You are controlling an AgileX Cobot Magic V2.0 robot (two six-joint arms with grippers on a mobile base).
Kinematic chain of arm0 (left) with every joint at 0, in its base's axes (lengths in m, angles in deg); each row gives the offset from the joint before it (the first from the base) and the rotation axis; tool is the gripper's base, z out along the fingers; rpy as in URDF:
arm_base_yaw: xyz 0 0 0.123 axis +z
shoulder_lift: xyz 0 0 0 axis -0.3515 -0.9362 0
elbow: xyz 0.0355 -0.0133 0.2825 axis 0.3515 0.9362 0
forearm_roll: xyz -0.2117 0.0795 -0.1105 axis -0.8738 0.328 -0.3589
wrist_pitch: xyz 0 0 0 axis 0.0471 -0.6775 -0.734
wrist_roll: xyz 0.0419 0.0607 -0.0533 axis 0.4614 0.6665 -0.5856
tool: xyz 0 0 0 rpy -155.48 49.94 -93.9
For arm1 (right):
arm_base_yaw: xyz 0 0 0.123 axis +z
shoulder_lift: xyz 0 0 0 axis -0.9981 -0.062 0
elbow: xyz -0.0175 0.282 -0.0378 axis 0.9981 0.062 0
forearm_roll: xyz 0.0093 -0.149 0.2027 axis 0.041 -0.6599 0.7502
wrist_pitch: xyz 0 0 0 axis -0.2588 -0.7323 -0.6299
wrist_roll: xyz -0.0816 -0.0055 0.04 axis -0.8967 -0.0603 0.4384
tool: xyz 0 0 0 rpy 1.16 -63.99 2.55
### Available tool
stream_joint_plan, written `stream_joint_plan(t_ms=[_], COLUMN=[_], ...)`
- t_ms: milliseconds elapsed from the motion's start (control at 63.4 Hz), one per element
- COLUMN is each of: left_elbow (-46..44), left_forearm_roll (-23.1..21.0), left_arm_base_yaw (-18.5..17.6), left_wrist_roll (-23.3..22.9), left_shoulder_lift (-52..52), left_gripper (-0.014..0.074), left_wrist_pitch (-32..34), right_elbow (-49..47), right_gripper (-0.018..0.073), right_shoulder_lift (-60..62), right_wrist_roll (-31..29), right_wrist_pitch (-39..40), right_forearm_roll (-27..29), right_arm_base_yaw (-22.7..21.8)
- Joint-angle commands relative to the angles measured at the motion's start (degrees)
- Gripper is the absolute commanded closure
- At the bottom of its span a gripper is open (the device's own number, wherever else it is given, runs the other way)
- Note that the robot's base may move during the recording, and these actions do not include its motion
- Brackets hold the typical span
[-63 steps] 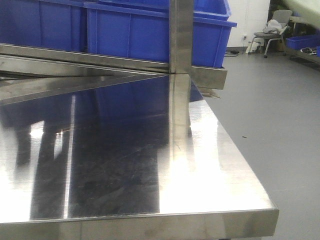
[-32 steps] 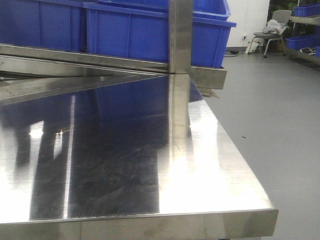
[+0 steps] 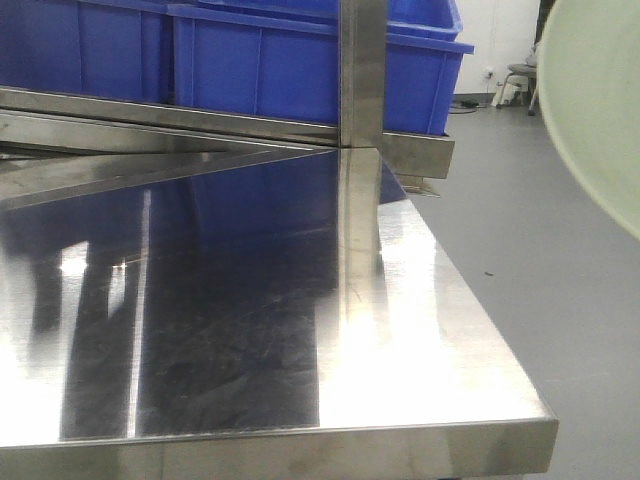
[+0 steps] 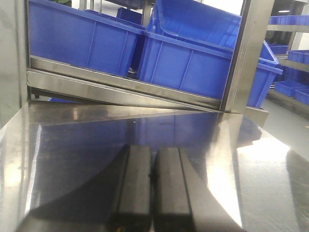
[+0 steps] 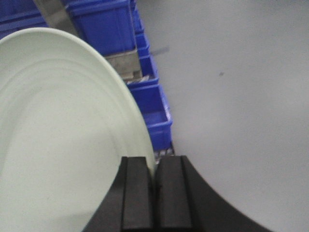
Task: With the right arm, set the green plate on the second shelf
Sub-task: 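Turn the base away from the table holding the plate in the right gripper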
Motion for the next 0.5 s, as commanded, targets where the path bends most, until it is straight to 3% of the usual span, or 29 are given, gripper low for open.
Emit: stream_joint_plan(t_ms=[0,489], left_elbow=[2.3,2.3], left_forearm_roll=[-0.5,-0.5], left_arm_base_yaw=[-0.3,-0.3], left_wrist_roll=[-0.2,-0.2], left_shoulder_lift=[1.0,1.0], left_gripper=[0.0466,0.0466], left_wrist_pitch=[5.1,5.1], right_elbow=[-1.7,-1.7], right_gripper=[0.0506,0.0506], right_shoulder_lift=[-0.9,-0.9], right_wrist_roll=[0.9,0.9], right_wrist_pitch=[6.1,6.2], right_forearm_roll=[-4.2,-3.5], right_arm_base_yaw=[-0.2,-0.2])
